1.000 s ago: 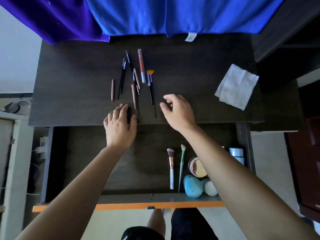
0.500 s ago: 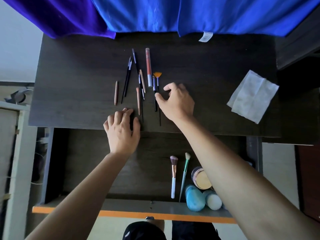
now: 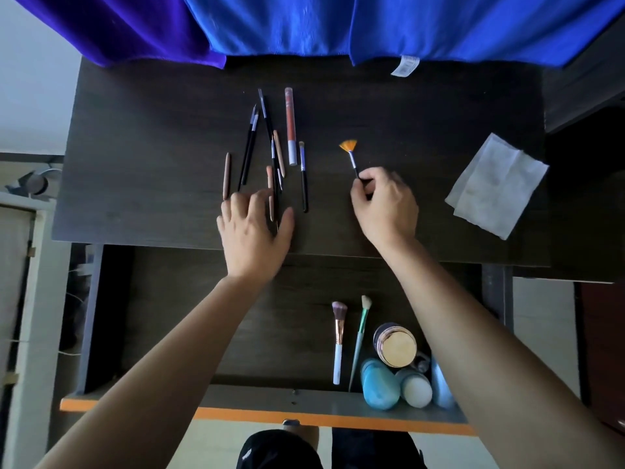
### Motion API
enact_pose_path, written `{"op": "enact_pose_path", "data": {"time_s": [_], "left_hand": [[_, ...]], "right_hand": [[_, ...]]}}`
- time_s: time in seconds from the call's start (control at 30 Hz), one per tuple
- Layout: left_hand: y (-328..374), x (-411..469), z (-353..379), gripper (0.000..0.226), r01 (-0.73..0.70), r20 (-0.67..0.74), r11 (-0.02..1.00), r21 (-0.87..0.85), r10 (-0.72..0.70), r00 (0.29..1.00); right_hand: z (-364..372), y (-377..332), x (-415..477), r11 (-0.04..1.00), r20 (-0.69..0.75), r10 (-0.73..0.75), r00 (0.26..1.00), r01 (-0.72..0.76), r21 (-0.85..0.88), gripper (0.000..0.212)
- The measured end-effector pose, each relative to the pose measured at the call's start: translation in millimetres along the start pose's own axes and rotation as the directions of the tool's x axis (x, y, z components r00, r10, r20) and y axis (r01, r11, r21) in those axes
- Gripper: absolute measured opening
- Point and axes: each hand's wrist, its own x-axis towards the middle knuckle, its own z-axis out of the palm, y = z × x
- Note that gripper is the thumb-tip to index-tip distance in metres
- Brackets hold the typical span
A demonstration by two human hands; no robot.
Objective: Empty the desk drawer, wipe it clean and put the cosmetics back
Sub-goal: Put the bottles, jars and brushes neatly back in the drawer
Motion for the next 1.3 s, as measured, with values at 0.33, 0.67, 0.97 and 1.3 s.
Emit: {"op": "enact_pose_path", "data": {"time_s": [0.33, 0.67, 0.97, 1.3], "left_hand": [[55, 61, 28, 0.036, -0.007, 0.030, 0.992, 0.123, 0.003, 1.000], [49, 46, 28, 0.015, -0.010, 0.111, 1.000, -0.020, 0.012, 0.994], [44, 31, 8, 0.016, 0.028, 0.204, 0.992, -0.124, -0.002, 0.979], [17, -1, -39, 0.012, 0.454, 0.463, 0.583, -0.673, -0.147, 0.874]], "right_hand": [[-10, 30, -8, 0.997, -0.016, -0.026, 1.000, 0.027, 0.074, 0.018], [-8, 11, 5, 0.974, -0.016, 0.164, 0.986, -0.159, 0.161, 0.026], [-12, 14, 6, 0.988, 0.055, 0.079, 0.995, -0.085, 0.125, 0.014], [-24, 19, -48, 0.970, 0.163, 0.154, 0.974, -0.181, 0.161, 0.025]]}}
